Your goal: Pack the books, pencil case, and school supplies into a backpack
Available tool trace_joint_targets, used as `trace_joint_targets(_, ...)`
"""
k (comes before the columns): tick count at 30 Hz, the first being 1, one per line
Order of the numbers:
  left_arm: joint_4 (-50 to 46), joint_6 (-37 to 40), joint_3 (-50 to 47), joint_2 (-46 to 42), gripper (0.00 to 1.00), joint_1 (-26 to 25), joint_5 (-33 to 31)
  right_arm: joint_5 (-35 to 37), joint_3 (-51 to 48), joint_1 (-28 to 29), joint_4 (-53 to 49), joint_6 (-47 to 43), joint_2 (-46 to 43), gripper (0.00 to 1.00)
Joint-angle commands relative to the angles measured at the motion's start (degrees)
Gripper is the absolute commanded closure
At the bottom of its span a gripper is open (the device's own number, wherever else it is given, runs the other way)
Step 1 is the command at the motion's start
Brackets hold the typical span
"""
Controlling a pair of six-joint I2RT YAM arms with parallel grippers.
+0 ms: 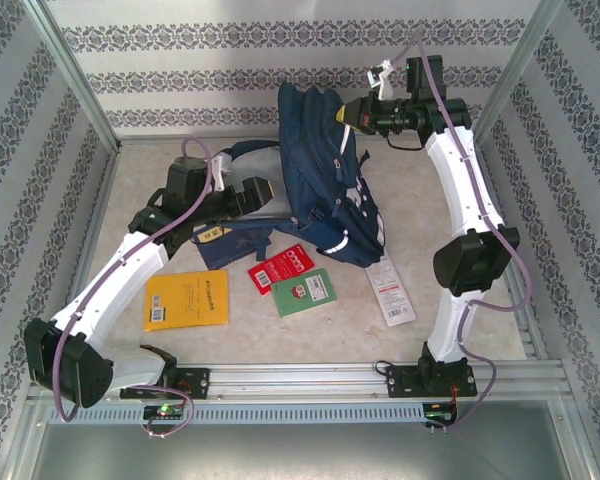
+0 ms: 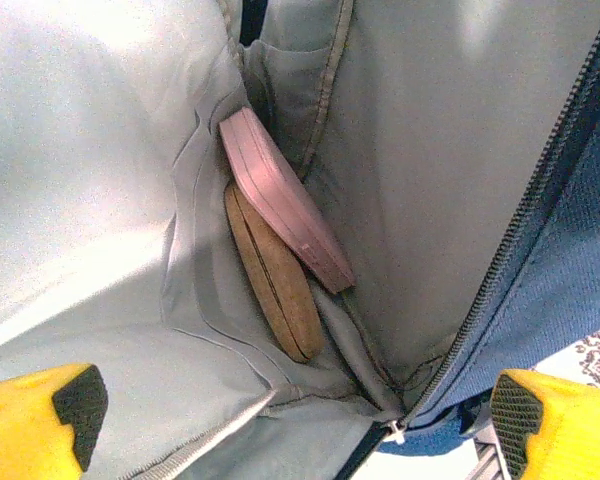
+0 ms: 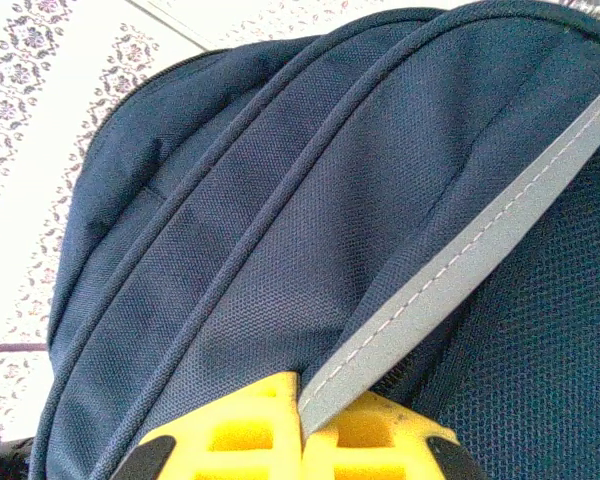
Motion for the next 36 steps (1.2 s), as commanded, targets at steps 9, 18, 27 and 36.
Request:
trace_joint_targets(9, 3.8, -6.8, 7.2, 4.0, 0.0, 5.4, 7.6, -4.6, 3.0, 4.4, 5.3, -8.3, 0.9, 1.0)
trace_joint_targets(18, 6.4, -10.5, 14.8, 7.5, 0.0, 7.1, 9.5, 6.5, -0.8, 6.2, 2.6, -13.4, -0.5, 1.0)
trace_joint_targets(27, 3.0, -7.6, 8.9, 0.5, 0.0, 7.7, 8.0, 33.5, 10.3, 4.6, -3.0, -28.2, 0.6, 1.0)
trace_joint_targets(36, 0.2, -4.9, 1.4, -4.3, 0.0, 7.5, 9.0, 29.2, 9.0, 5.7, -2.2, -29.4, 7.1, 1.0)
